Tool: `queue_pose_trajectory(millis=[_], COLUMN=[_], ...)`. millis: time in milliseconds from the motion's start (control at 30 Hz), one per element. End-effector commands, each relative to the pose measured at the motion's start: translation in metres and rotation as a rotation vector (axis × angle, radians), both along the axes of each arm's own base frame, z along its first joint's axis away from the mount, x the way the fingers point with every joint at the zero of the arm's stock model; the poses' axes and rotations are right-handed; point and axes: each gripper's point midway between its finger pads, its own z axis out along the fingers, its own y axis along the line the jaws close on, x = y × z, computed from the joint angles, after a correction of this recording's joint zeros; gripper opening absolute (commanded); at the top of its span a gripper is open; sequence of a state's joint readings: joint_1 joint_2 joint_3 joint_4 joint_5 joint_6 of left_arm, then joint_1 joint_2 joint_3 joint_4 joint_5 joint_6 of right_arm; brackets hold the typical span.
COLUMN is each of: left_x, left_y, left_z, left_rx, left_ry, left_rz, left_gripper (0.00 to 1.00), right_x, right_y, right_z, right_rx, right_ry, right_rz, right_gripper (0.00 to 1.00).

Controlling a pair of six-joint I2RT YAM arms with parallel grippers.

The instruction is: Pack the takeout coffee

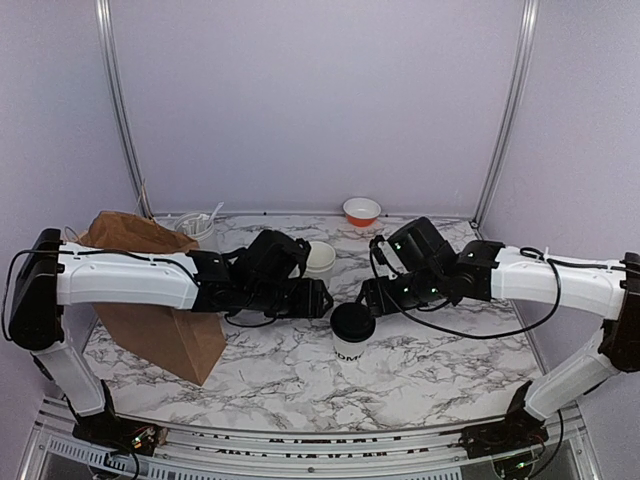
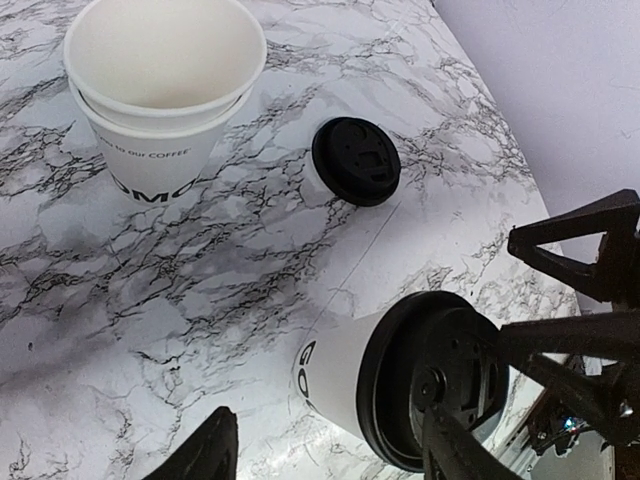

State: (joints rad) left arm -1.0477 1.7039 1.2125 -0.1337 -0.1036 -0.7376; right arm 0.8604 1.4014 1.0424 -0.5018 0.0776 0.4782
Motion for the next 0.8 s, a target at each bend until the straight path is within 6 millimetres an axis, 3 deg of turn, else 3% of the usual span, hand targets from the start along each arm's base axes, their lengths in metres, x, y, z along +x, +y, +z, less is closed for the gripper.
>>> queue_pose_trajectory(millis=[0, 267, 767], left_x=[-0.001, 0.0, 0.001], left_y=[-0.001, -0.005, -0.008], left_z=[-0.012, -0.023, -0.028], left_rx=[0.009, 0.011, 0.011], left_ry=[0.029, 0.052, 0.059], left_rz=[0.0, -0.005, -0.009], left_gripper=[0.63, 0.62, 0.61], right_x=[-0.003, -0.009, -0.011], right_y=[0.004, 0.013, 0.019], right_z=[0.014, 0.011, 0.001], right_rx=[-0.088, -0.139, -0.056], right_ry=[-0.067, -0.088, -0.036], right_rz=[0.041, 0.062, 0.013], right_gripper=[0.76, 0.79, 0.57])
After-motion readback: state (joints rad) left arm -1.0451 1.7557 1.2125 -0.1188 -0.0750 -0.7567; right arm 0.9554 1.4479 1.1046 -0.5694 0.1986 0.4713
